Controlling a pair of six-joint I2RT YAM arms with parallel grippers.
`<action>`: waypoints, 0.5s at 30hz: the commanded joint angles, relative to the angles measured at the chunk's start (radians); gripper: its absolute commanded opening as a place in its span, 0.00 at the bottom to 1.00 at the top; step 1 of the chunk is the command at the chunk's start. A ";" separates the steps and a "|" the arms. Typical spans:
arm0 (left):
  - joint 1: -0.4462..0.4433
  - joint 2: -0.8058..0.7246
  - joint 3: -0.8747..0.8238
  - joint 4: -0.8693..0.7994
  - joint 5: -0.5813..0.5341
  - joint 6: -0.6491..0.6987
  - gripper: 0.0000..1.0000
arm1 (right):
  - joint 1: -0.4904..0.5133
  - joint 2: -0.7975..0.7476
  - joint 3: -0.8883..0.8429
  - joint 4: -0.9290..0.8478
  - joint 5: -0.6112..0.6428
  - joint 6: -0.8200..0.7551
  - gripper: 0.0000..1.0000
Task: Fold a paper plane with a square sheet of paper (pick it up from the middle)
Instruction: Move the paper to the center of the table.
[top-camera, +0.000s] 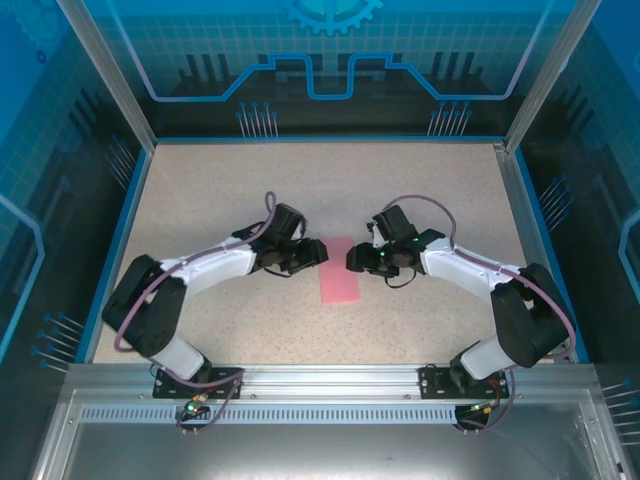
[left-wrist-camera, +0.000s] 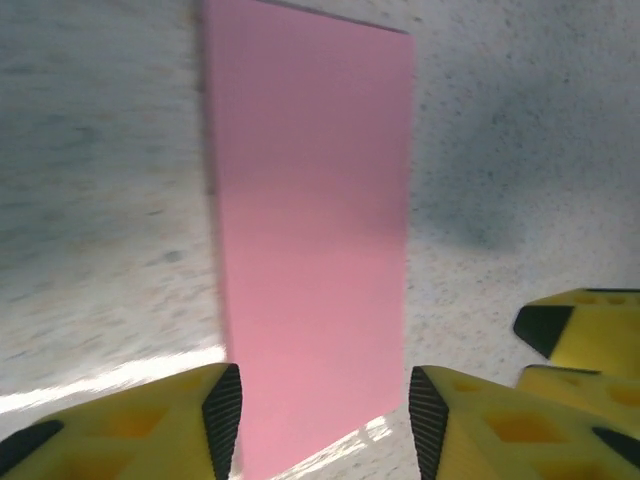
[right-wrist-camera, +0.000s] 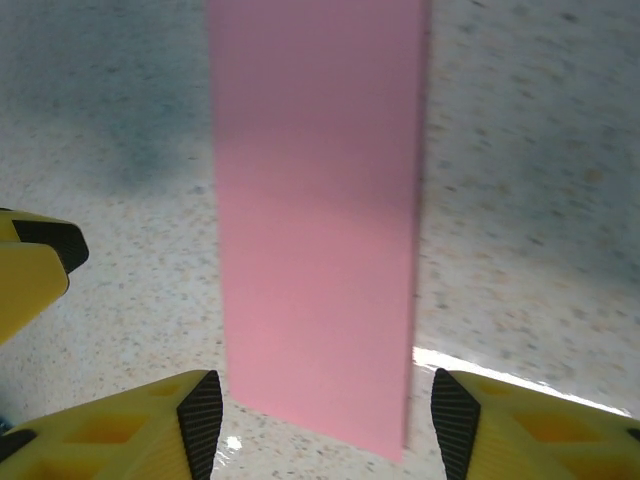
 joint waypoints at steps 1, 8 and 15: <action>-0.020 0.082 0.070 0.032 0.064 -0.018 0.44 | -0.024 -0.011 -0.031 0.013 -0.077 0.039 0.61; -0.021 0.204 0.156 -0.045 0.066 -0.021 0.35 | -0.029 0.035 -0.043 0.007 -0.132 0.034 0.60; -0.021 0.259 0.194 -0.143 -0.026 -0.017 0.33 | -0.019 0.081 -0.024 -0.004 -0.149 0.034 0.59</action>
